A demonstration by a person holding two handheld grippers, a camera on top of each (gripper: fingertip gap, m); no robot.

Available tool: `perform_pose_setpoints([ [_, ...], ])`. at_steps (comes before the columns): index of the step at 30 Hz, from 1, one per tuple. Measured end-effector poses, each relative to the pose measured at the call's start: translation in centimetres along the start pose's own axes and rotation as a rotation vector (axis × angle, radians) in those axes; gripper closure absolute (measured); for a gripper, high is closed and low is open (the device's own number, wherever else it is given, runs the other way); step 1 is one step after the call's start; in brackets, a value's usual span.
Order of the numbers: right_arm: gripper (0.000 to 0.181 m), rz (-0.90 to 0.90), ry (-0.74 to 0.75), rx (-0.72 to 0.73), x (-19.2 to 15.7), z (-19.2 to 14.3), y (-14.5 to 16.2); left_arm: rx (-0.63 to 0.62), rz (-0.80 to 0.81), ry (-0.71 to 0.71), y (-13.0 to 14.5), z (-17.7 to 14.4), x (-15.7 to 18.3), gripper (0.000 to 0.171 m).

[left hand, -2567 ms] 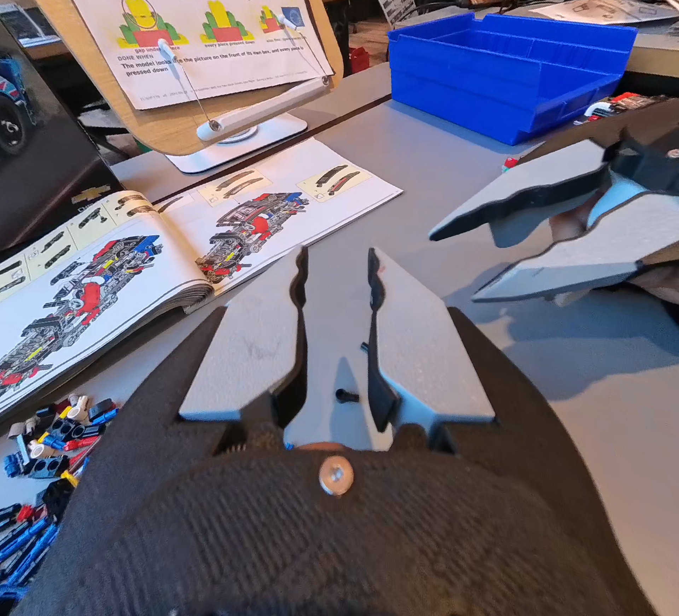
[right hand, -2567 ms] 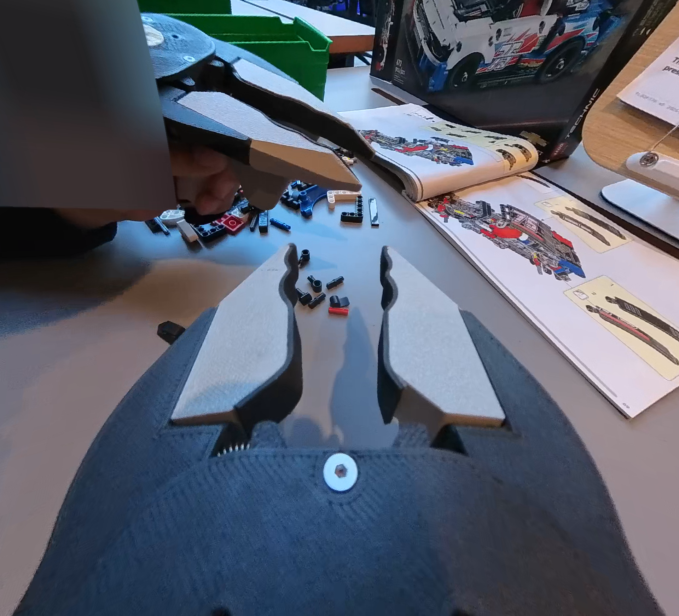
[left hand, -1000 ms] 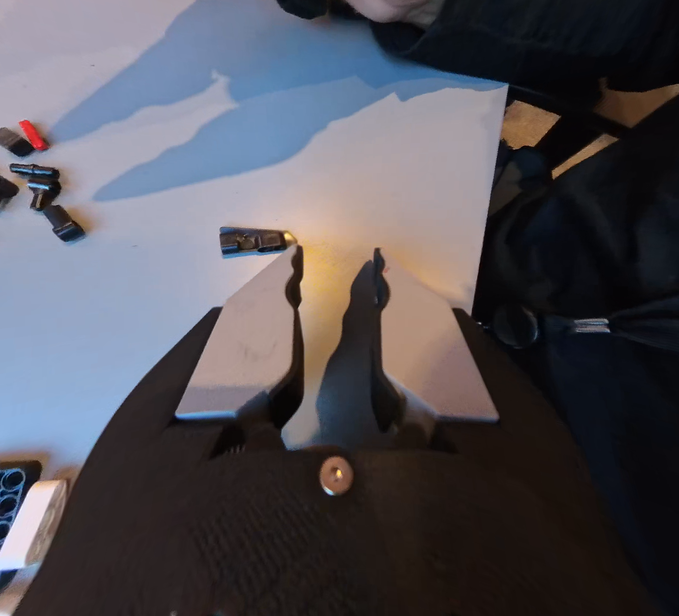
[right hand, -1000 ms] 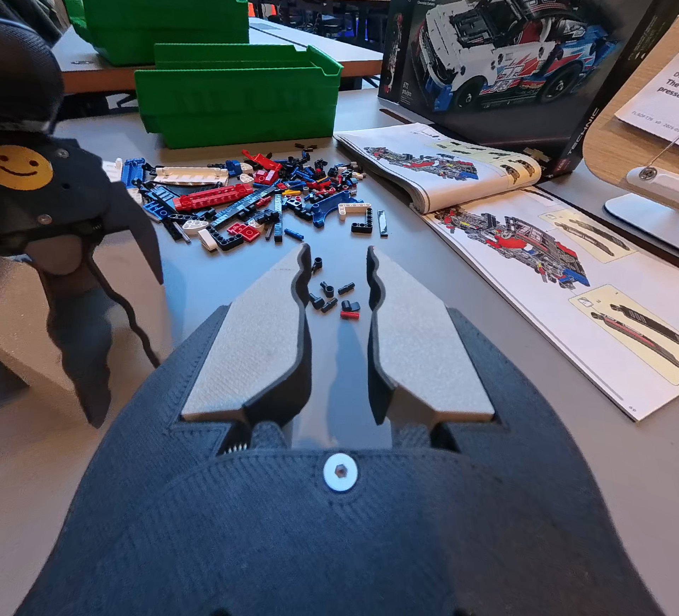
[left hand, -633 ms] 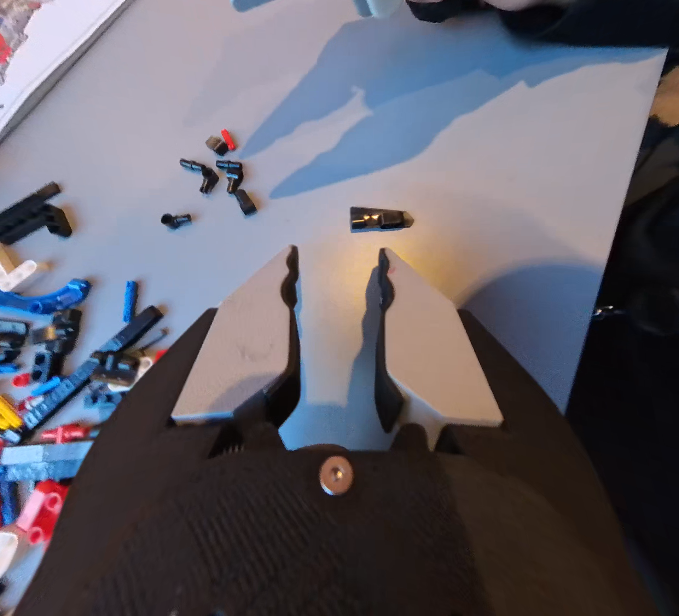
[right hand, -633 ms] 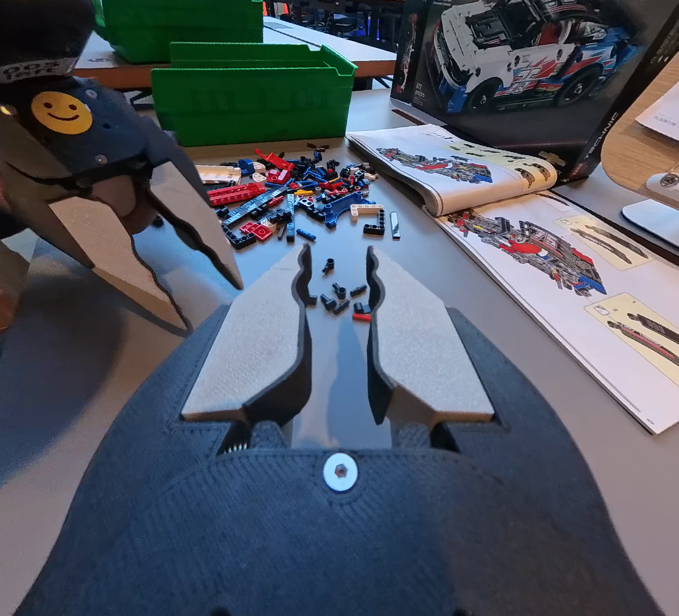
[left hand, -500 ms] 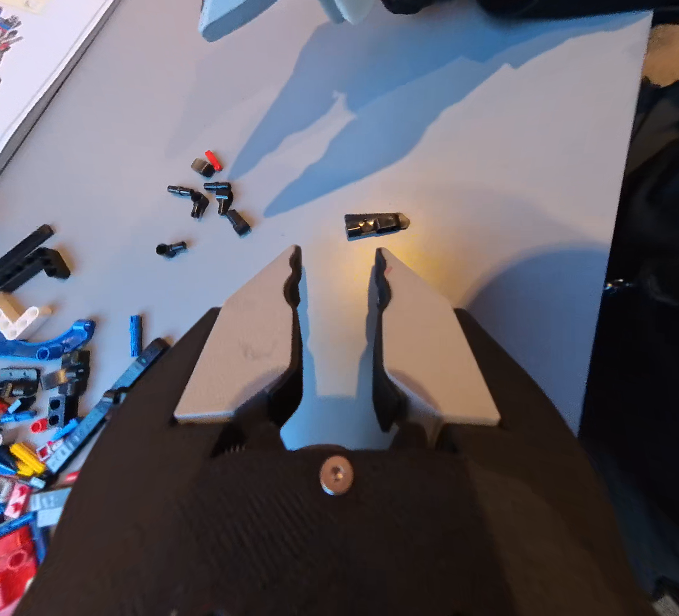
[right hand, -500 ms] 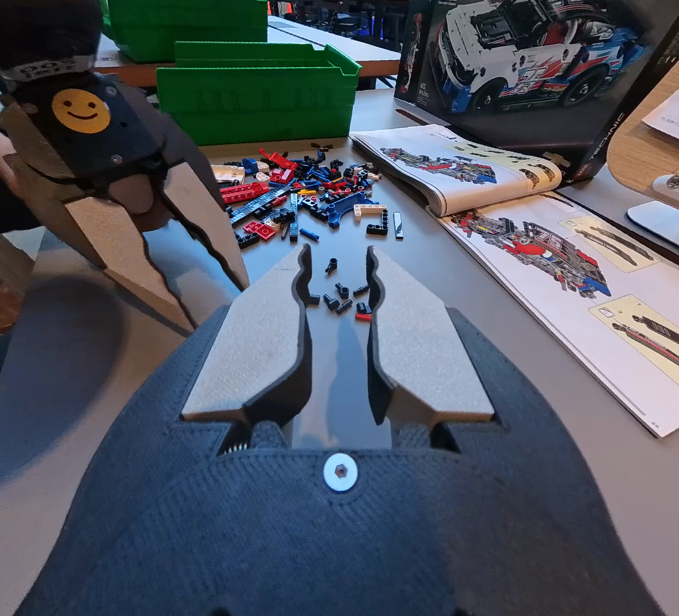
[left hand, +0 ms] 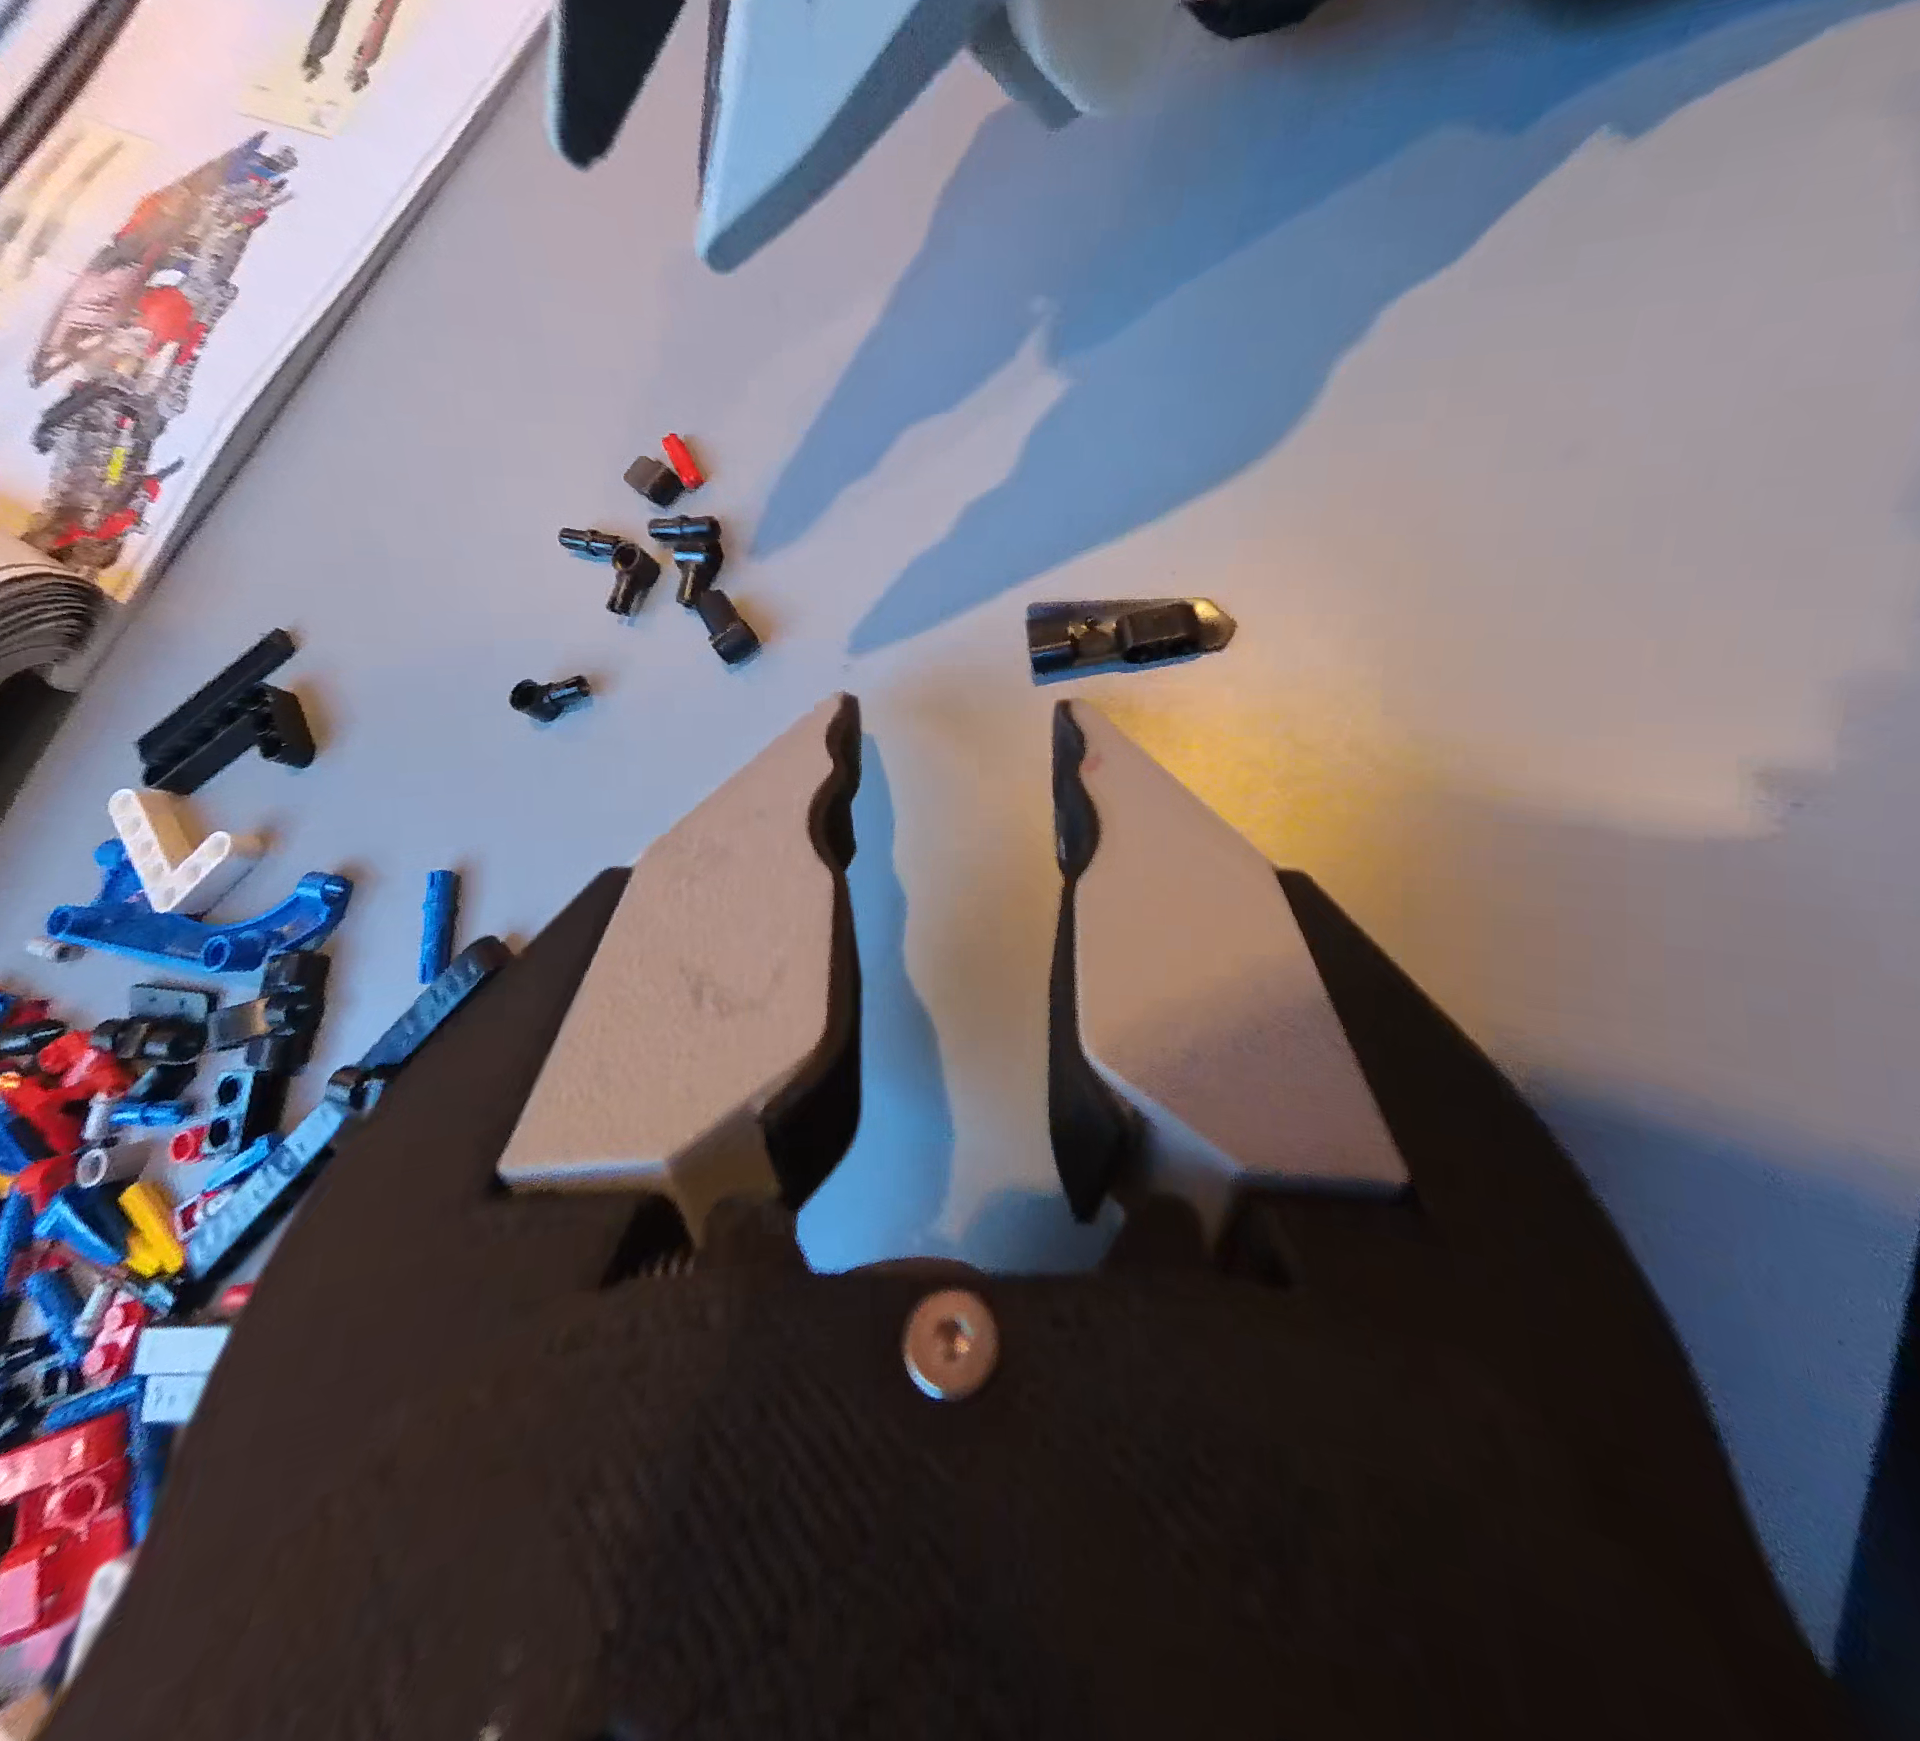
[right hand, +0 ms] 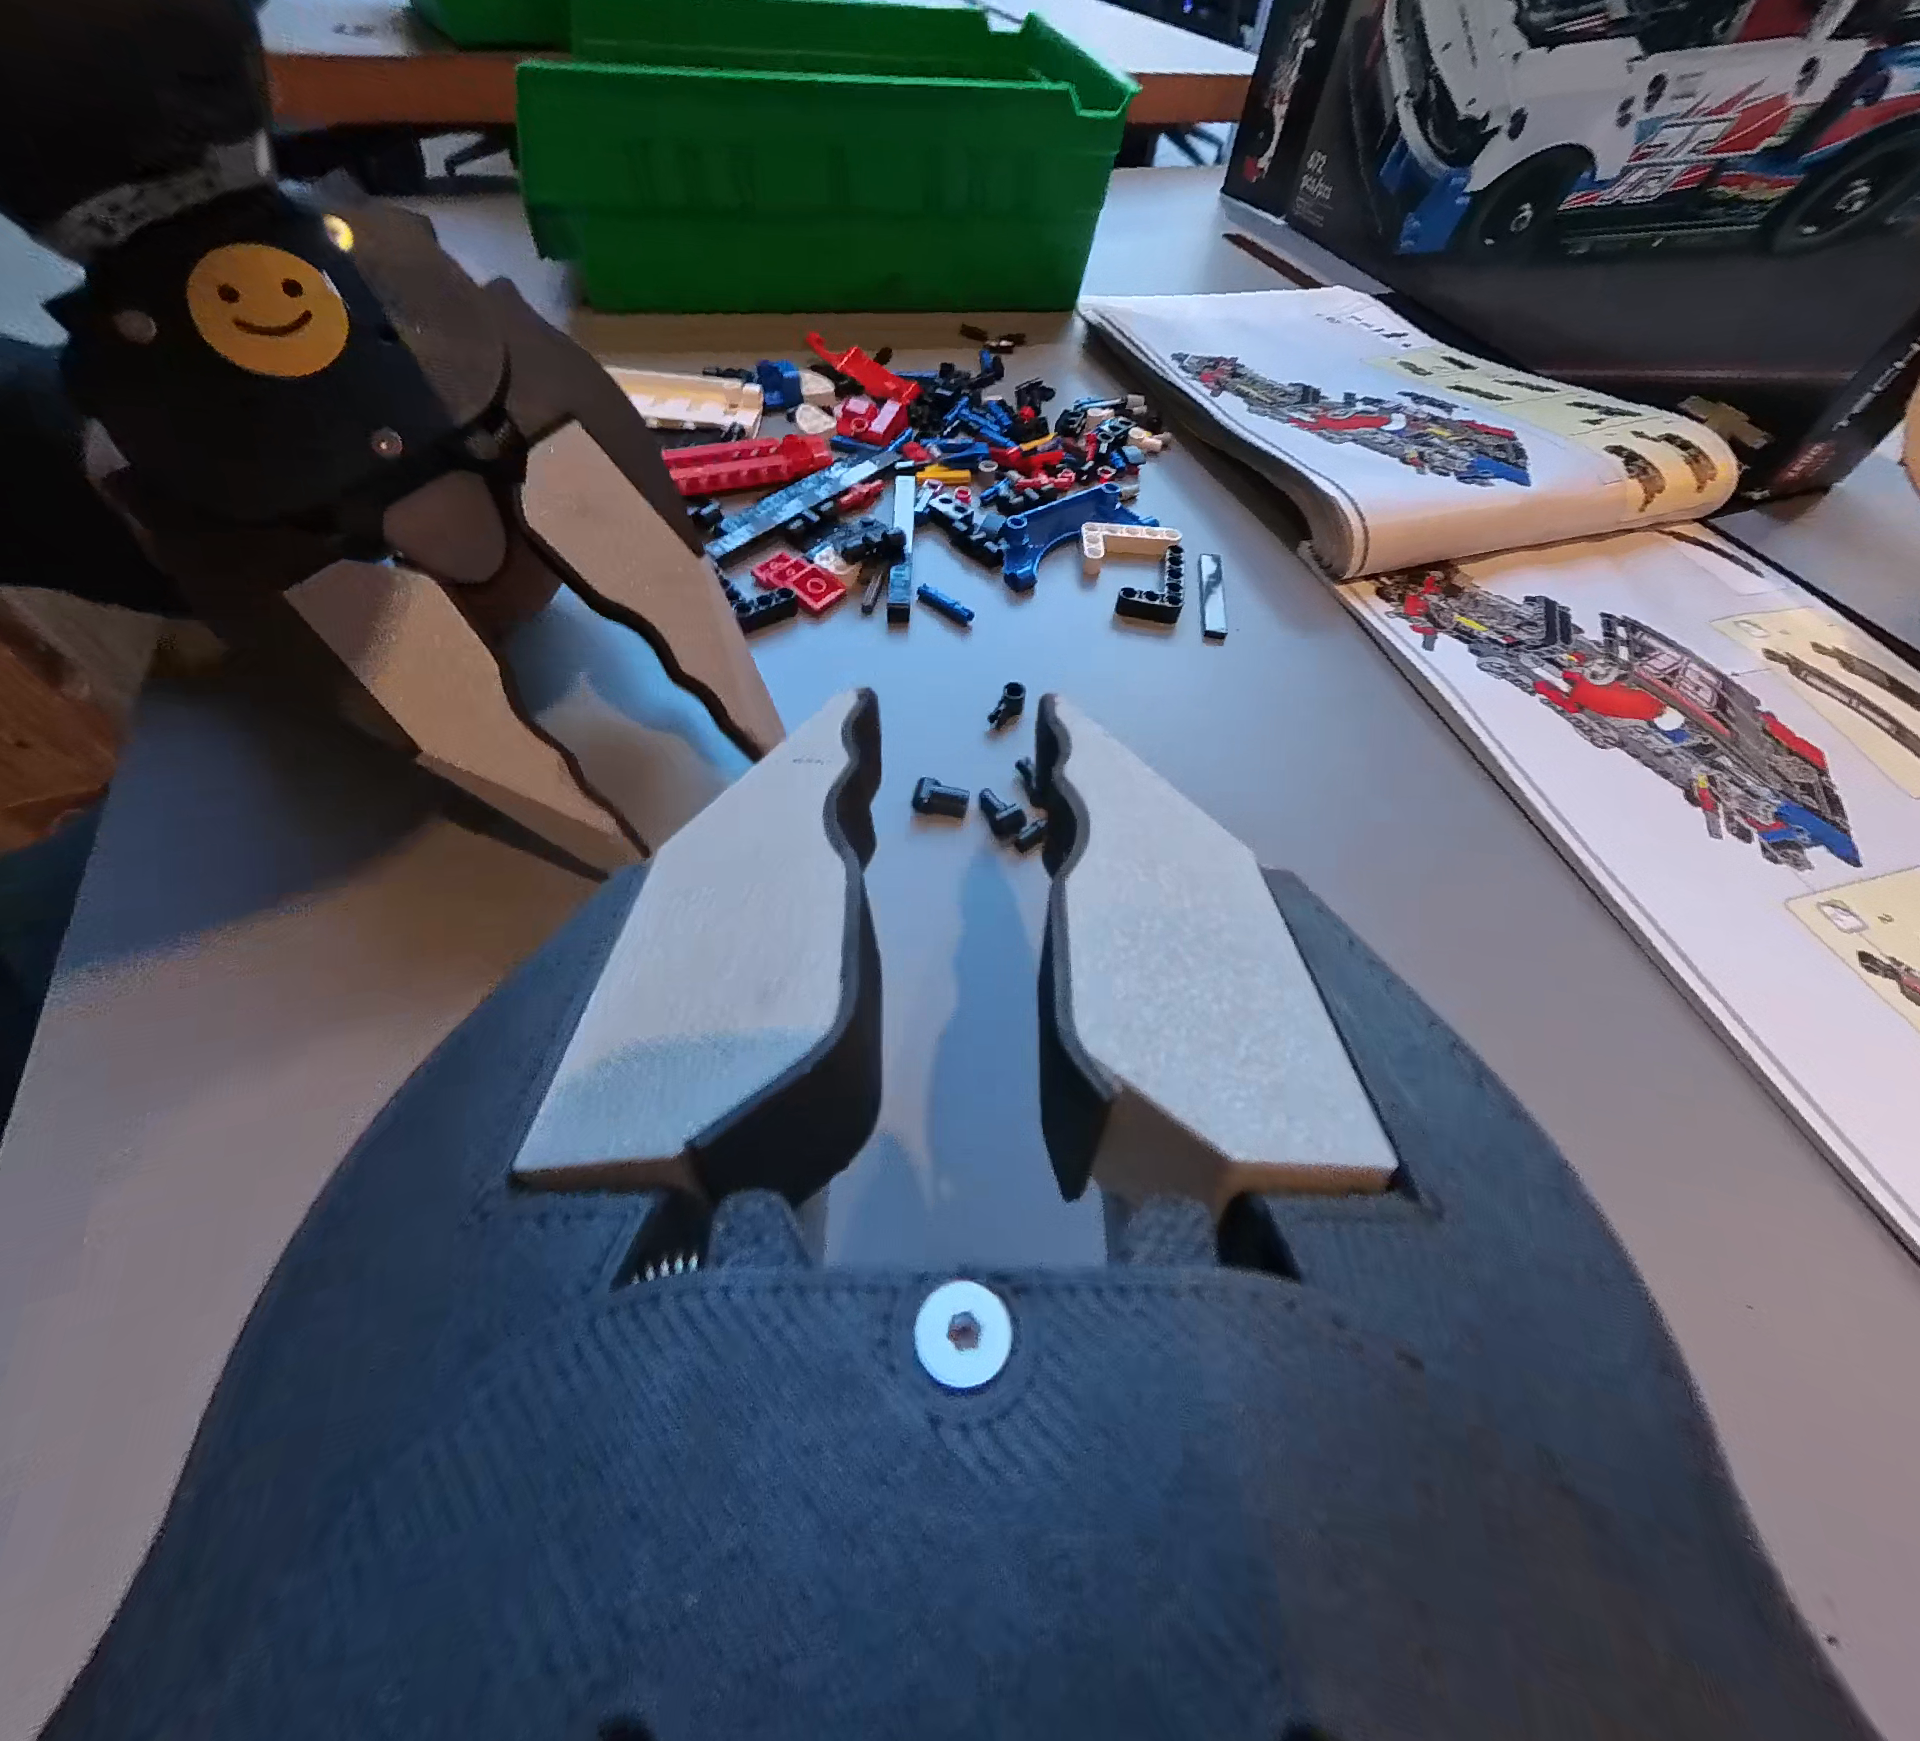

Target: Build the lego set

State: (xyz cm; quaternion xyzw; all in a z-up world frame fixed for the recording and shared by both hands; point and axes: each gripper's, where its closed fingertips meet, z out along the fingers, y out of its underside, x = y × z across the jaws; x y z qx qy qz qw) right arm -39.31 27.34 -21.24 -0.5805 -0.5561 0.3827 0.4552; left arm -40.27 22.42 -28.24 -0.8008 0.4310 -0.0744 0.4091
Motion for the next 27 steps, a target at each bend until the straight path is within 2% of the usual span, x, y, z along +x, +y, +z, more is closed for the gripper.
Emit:
perform_pose_setpoints([
  [4,0.156,-0.022,-0.082,-0.086,-1.1,-0.3,0.9,0.006,0.056,0.001,0.1,-0.3,0.6,0.147],
  [11,0.152,-0.050,-0.141,-0.199,-4.1,-1.5,3.0,0.000,-0.088,0.087,0.9,-0.8,0.1,0.136],
  [15,0.157,-0.083,-0.205,-0.319,-5.3,-1.8,5.6,-0.002,-0.092,0.074,1.1,-1.2,0.1,0.135],
  [21,0.164,-0.065,-0.331,-0.410,-8.0,-2.3,7.2,-0.021,-0.106,0.082,1.7,-1.8,0.9,0.139],
  [24,0.165,-0.078,-0.354,-0.411,-9.4,-0.9,7.4,-0.024,-0.121,0.086,1.7,-1.8,1.0,0.139],
  [27,0.161,-0.110,-0.423,-0.359,-11.4,0.3,5.8,-0.032,-0.136,0.074,2.0,-2.0,0.8,0.138],
])
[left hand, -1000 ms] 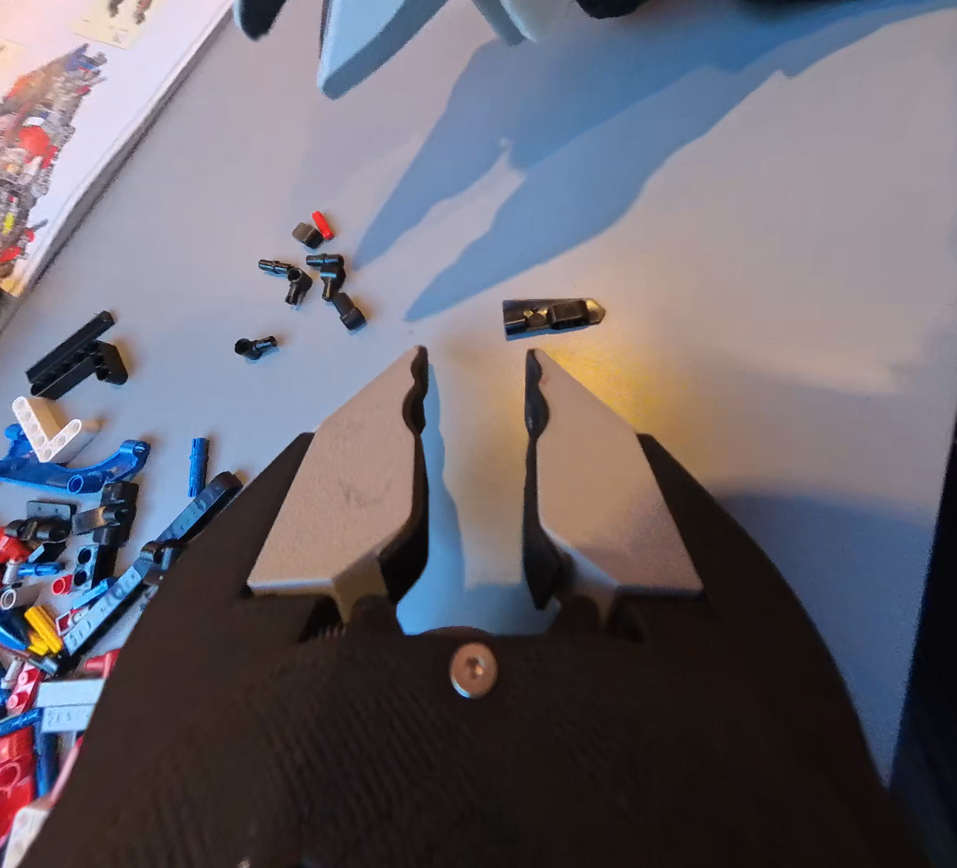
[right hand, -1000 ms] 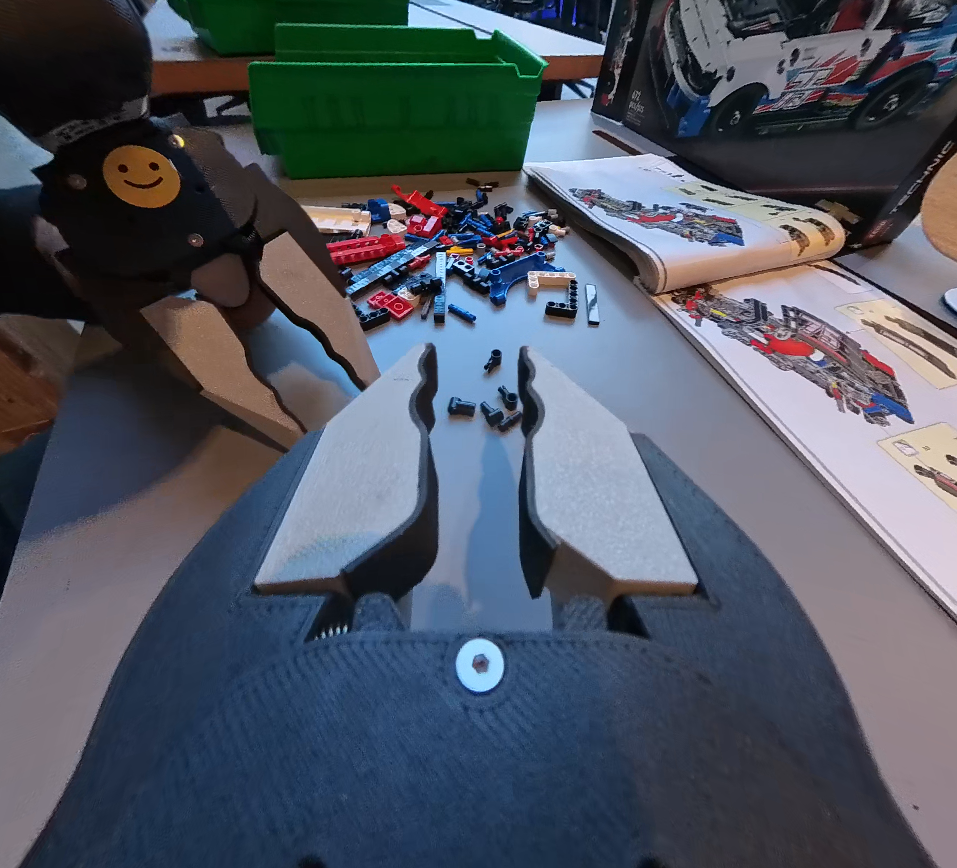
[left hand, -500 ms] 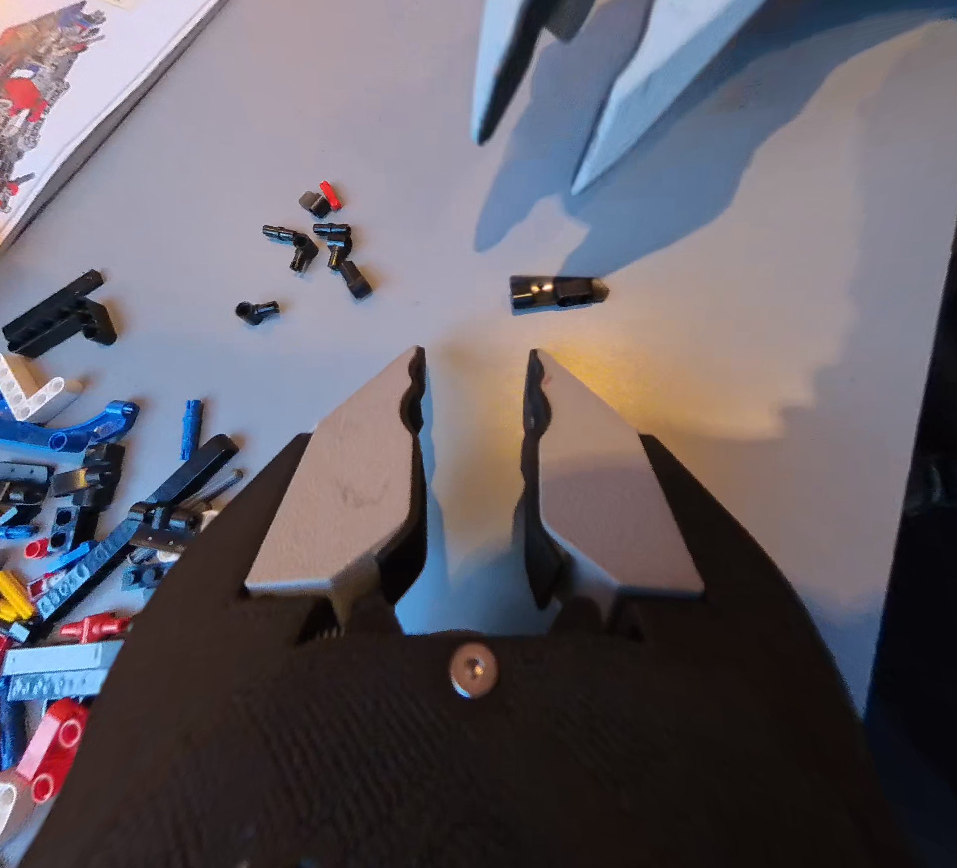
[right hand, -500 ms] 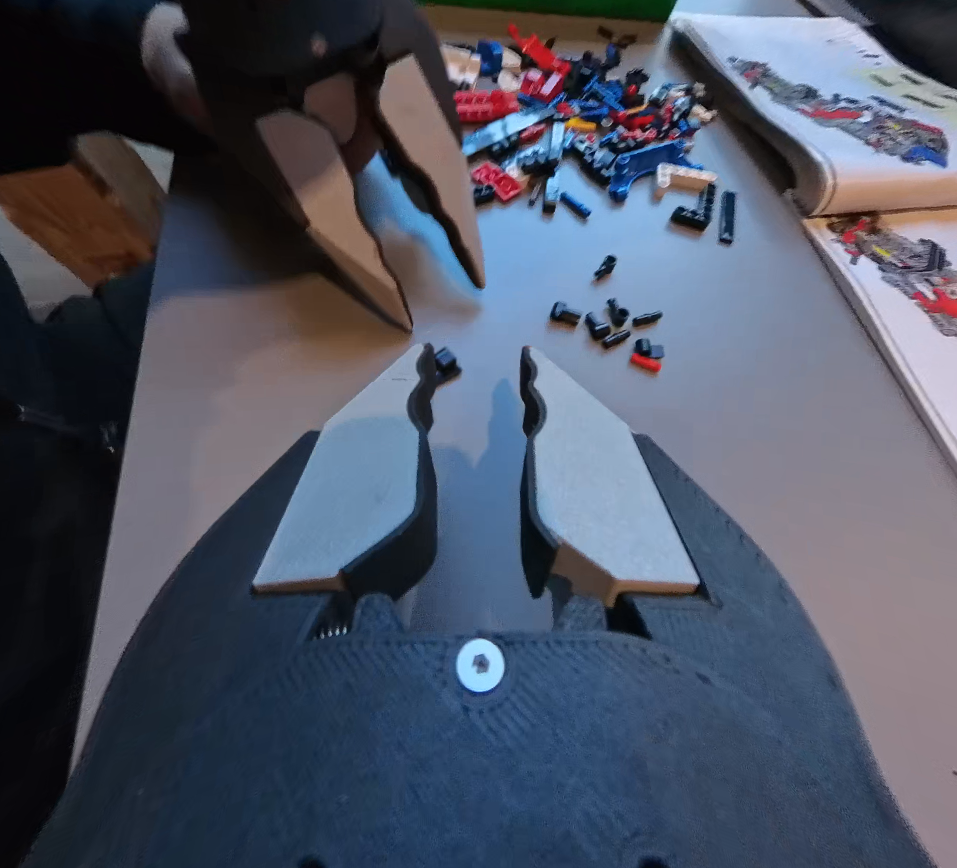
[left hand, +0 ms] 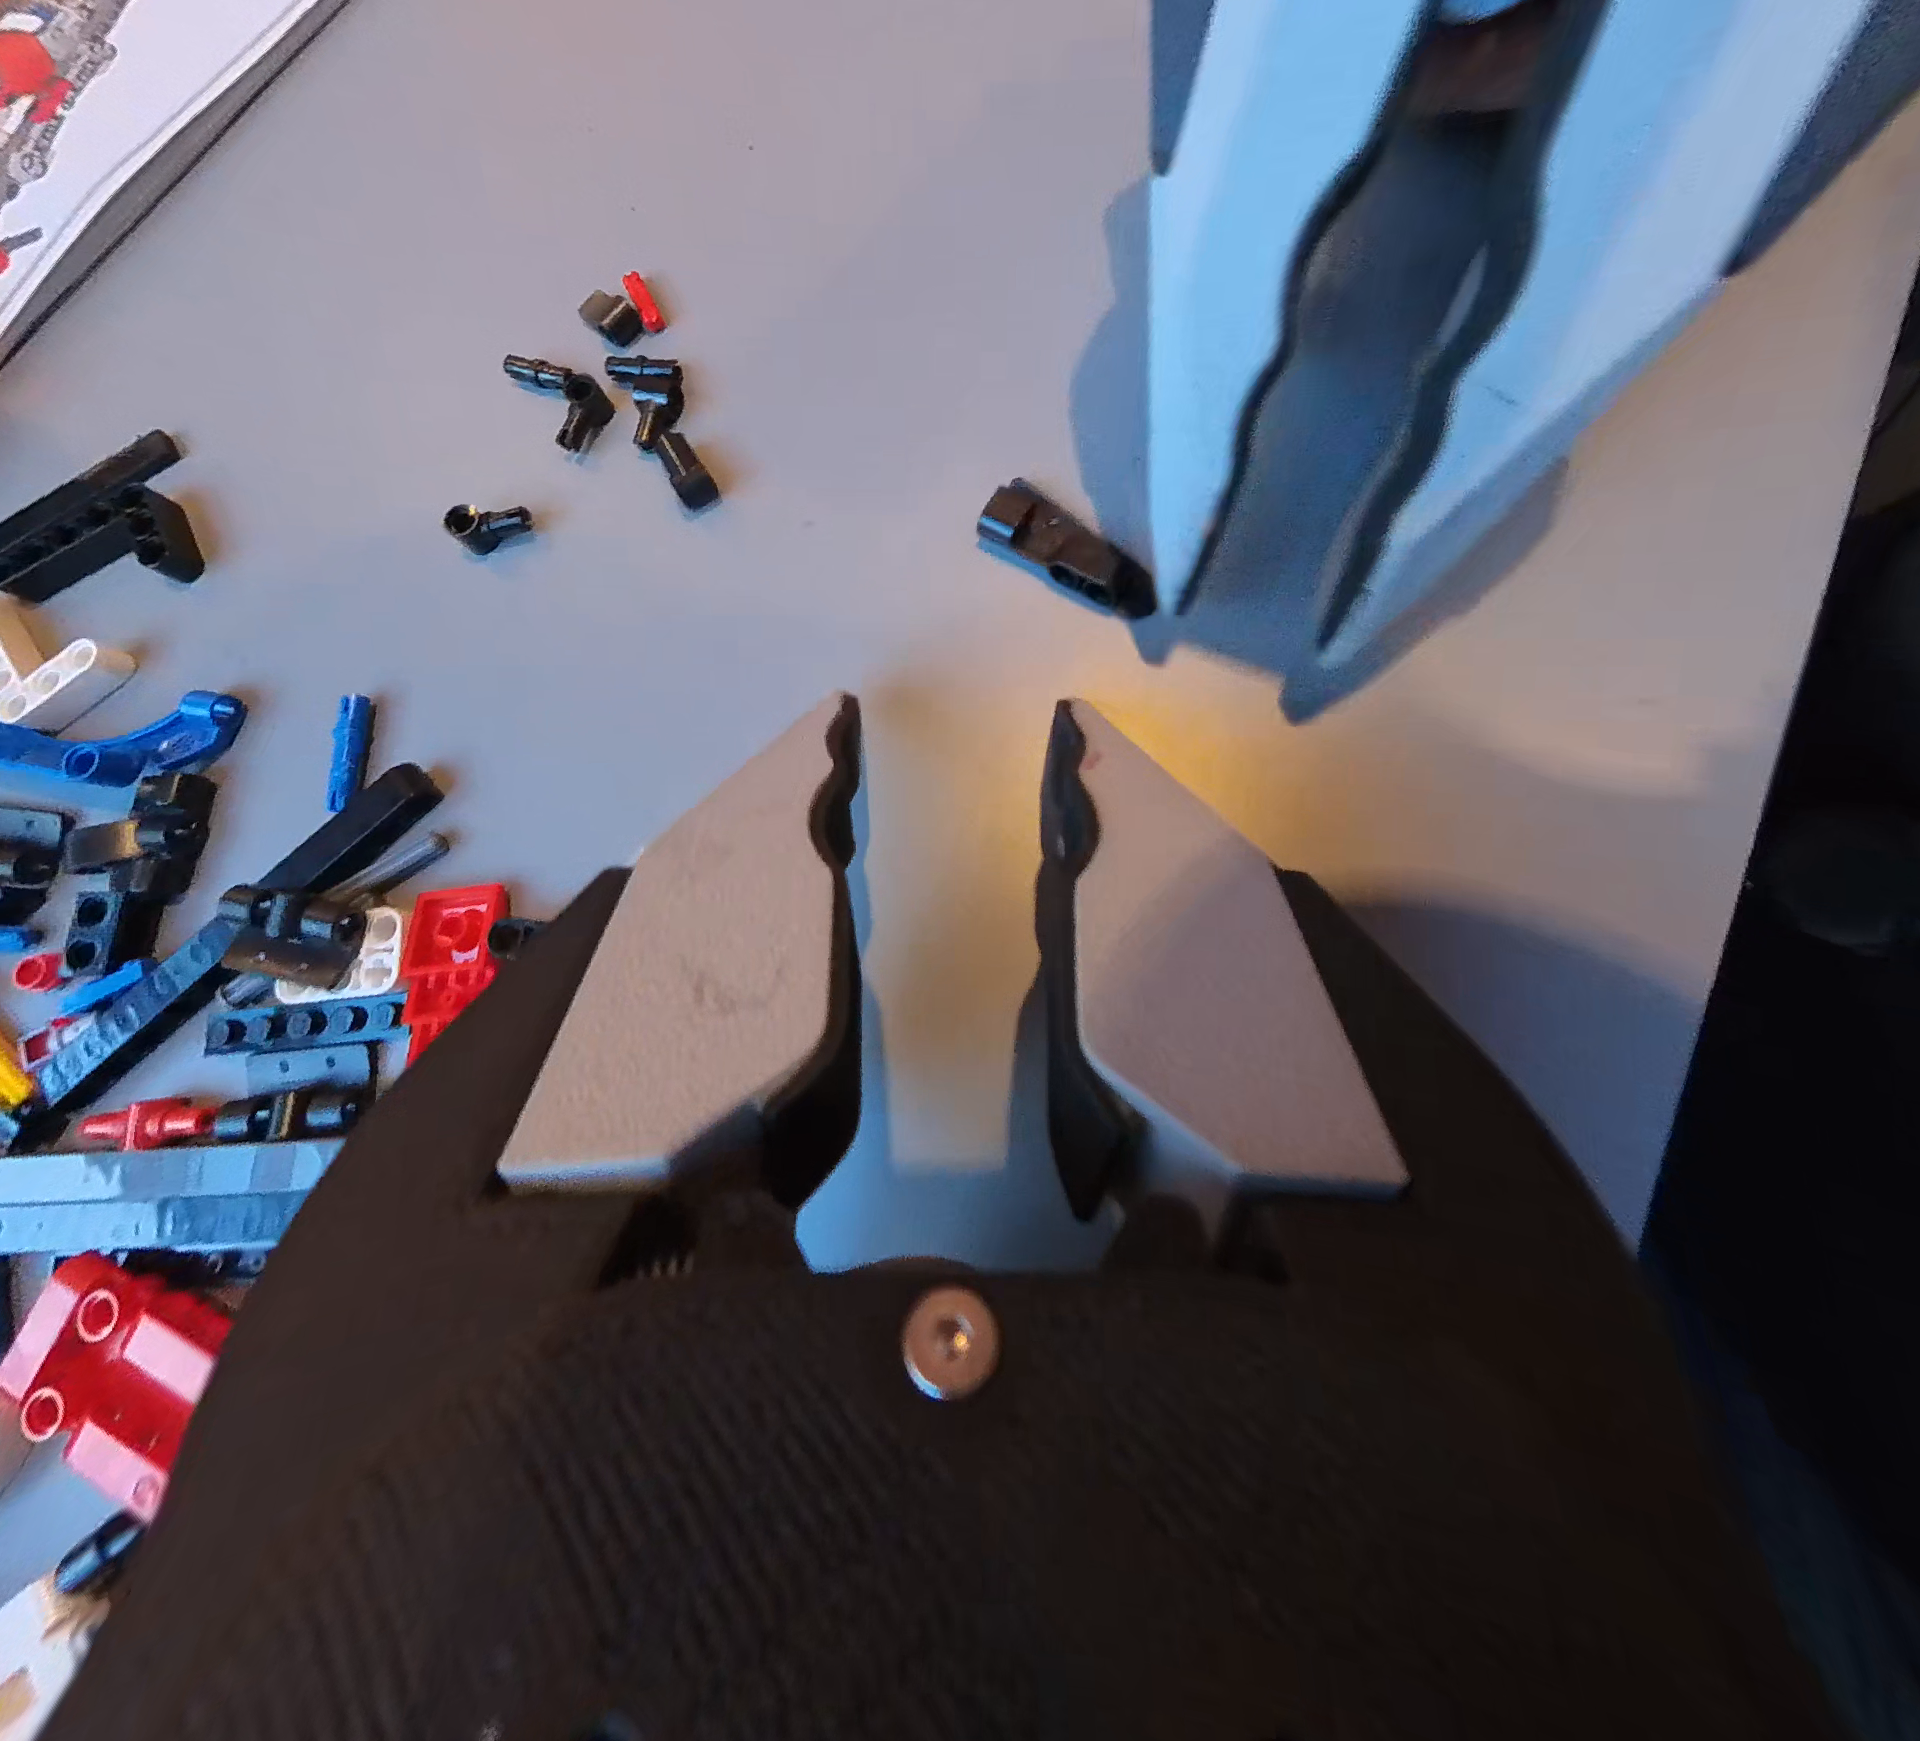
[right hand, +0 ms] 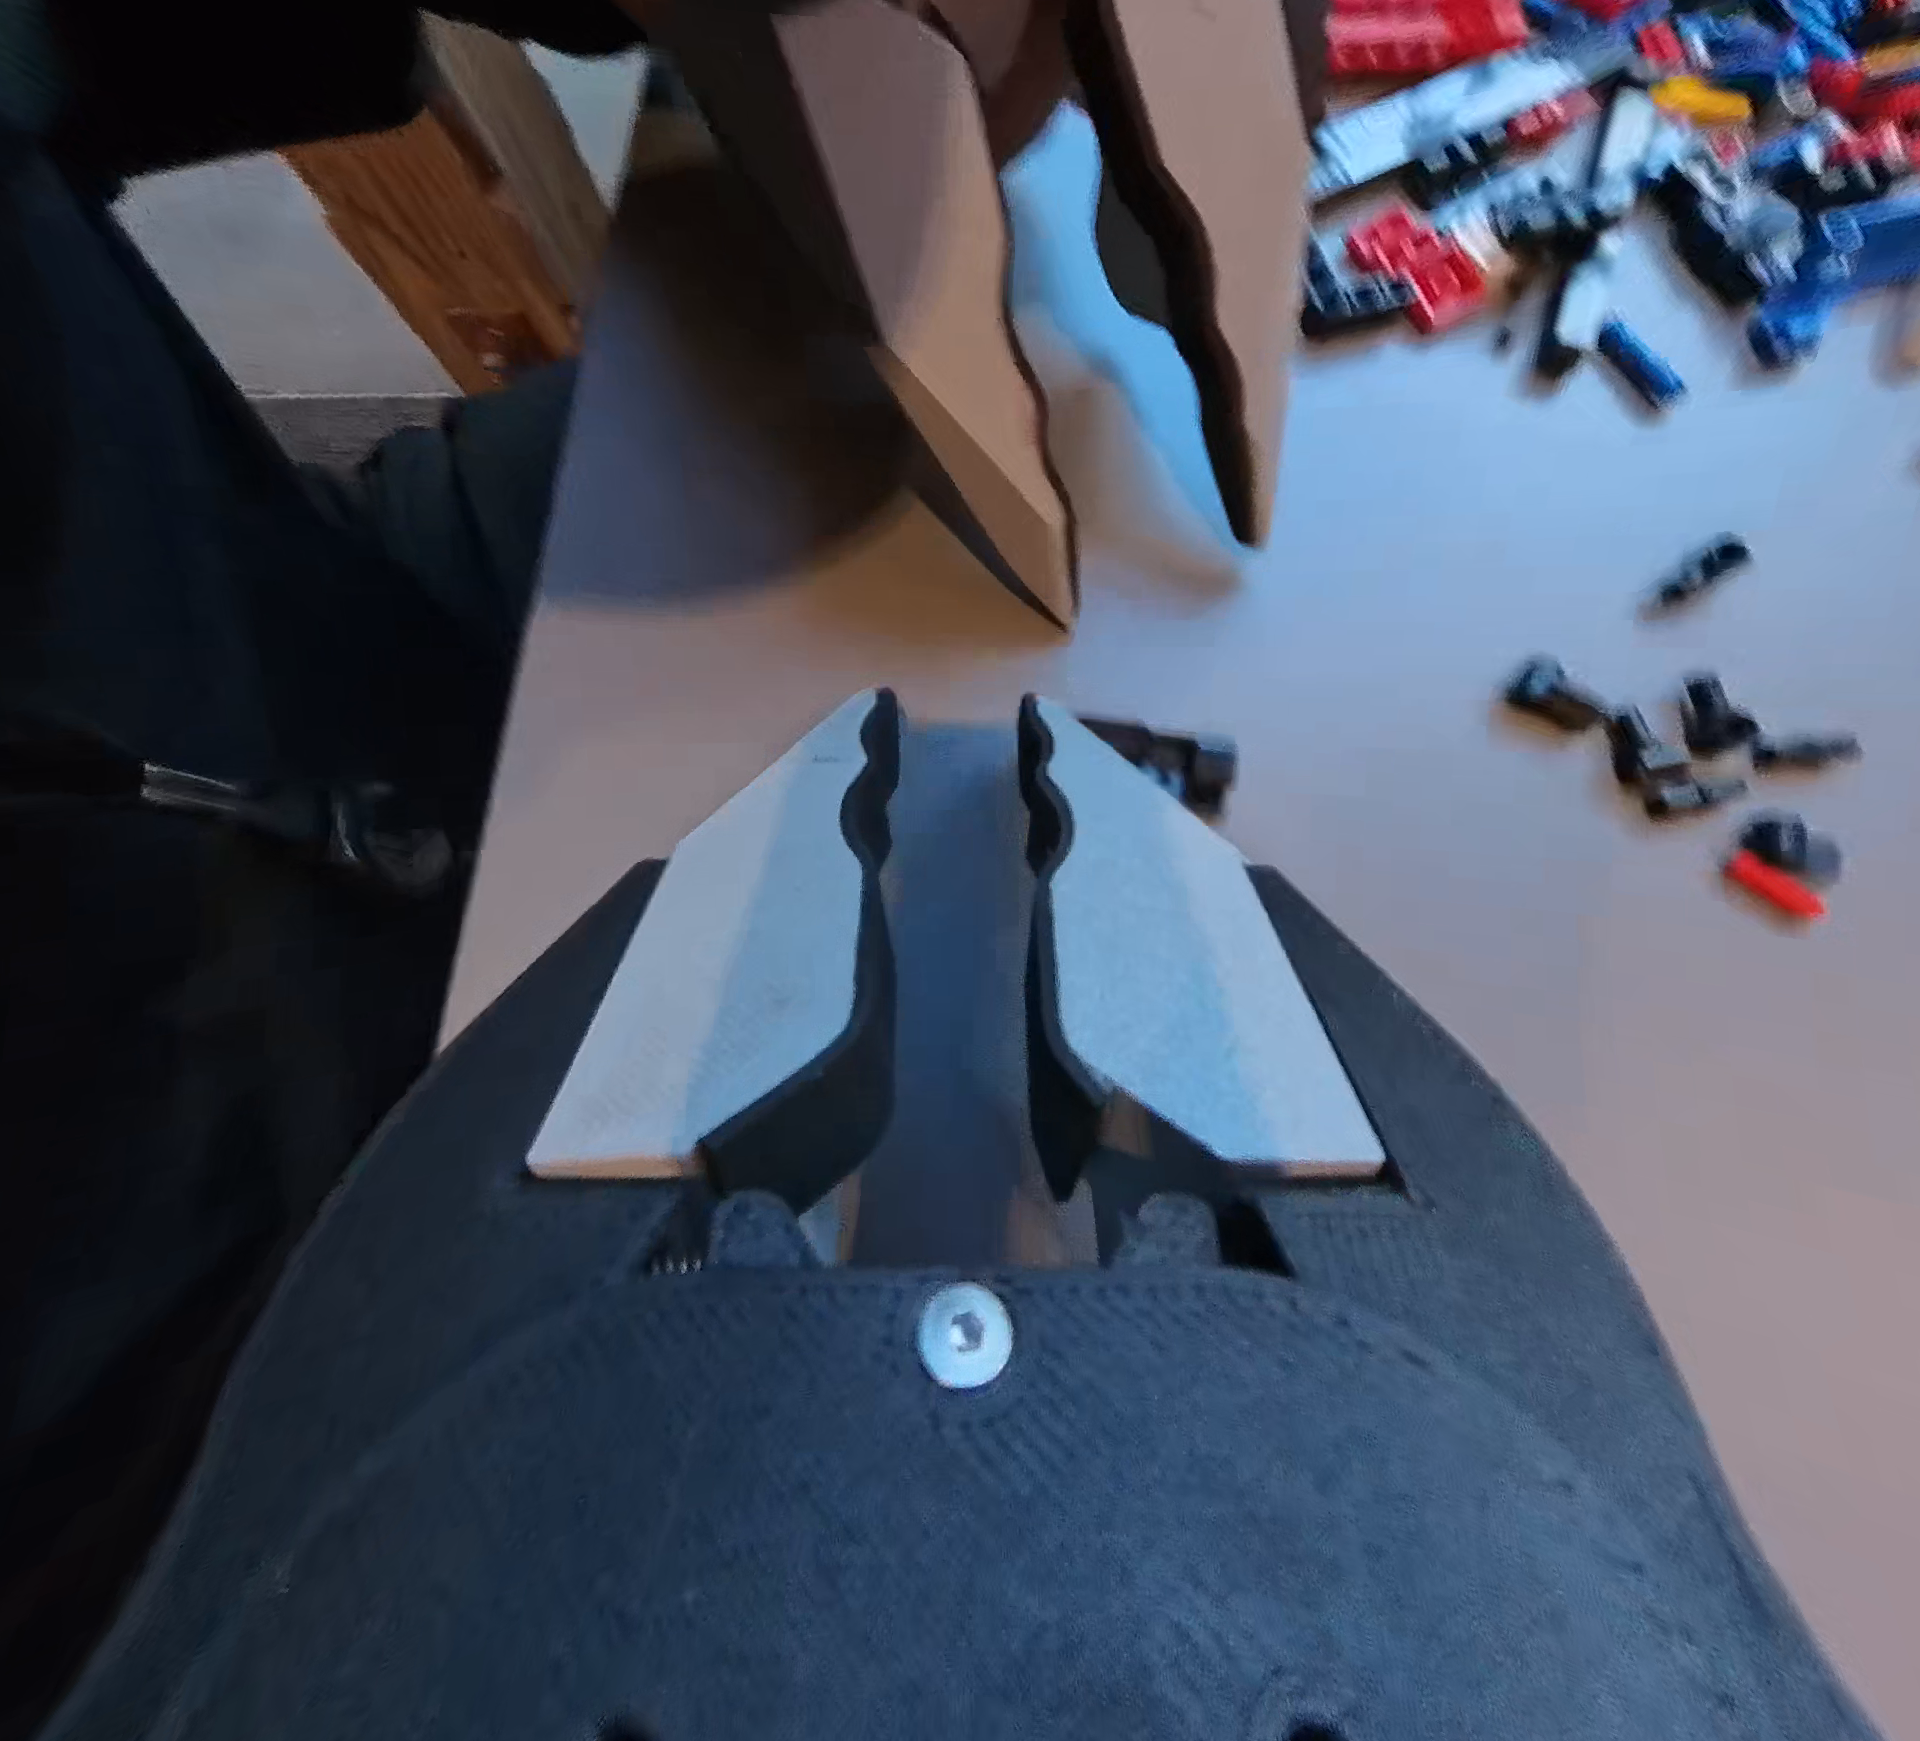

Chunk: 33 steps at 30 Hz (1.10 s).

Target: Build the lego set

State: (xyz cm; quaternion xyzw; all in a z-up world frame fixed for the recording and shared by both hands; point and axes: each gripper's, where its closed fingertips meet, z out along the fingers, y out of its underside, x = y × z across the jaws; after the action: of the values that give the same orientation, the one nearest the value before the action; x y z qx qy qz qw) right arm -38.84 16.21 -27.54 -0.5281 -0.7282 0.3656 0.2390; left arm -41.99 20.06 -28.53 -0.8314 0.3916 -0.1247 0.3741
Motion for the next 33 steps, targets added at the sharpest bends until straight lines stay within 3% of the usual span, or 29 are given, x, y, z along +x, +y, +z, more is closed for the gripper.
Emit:
perform_pose_setpoints([
  [2,0.163,-0.034,0.002,0.014,-0.1,-0.3,-0.7,-0.005,-0.010,-0.006,0.3,-0.3,-0.1,0.138],
  [5,0.162,-0.046,0.109,0.000,2.7,-1.8,-0.4,-0.006,-0.013,0.004,0.5,-0.6,0.2,0.138],
  [7,0.151,-0.031,0.107,-0.035,3.8,-2.0,0.1,0.001,-0.009,0.018,0.4,-0.4,0.6,0.138],
  [11,0.146,-0.032,0.094,-0.159,3.8,-1.1,1.1,0.001,0.004,0.050,-0.2,0.1,1.6,0.139],
  [14,0.146,-0.041,0.143,-0.133,3.9,-1.2,1.0,0.002,0.008,0.078,-0.6,0.5,2.4,0.140],
  [19,0.131,-0.033,0.152,-0.144,4.8,-0.9,1.8,0.000,-0.015,0.109,-1.3,1.3,3.0,0.141],
  [23,0.140,0.019,0.044,-0.145,3.3,-0.5,1.8,-0.007,-0.053,0.087,-1.7,1.8,2.3,0.144],
  [27,0.142,-0.007,0.105,-0.168,3.1,-1.1,2.4,-0.015,-0.041,0.045,-1.4,1.5,1.4,0.135],
  [30,0.149,-0.006,0.112,-0.178,2.3,-1.8,3.0,-0.037,-0.055,-0.048,-0.6,0.7,-0.9,0.139],
  [33,0.152,-0.011,0.144,-0.183,2.2,-2.3,3.4,-0.037,-0.075,-0.013,-0.2,0.5,-0.8,0.141],
])
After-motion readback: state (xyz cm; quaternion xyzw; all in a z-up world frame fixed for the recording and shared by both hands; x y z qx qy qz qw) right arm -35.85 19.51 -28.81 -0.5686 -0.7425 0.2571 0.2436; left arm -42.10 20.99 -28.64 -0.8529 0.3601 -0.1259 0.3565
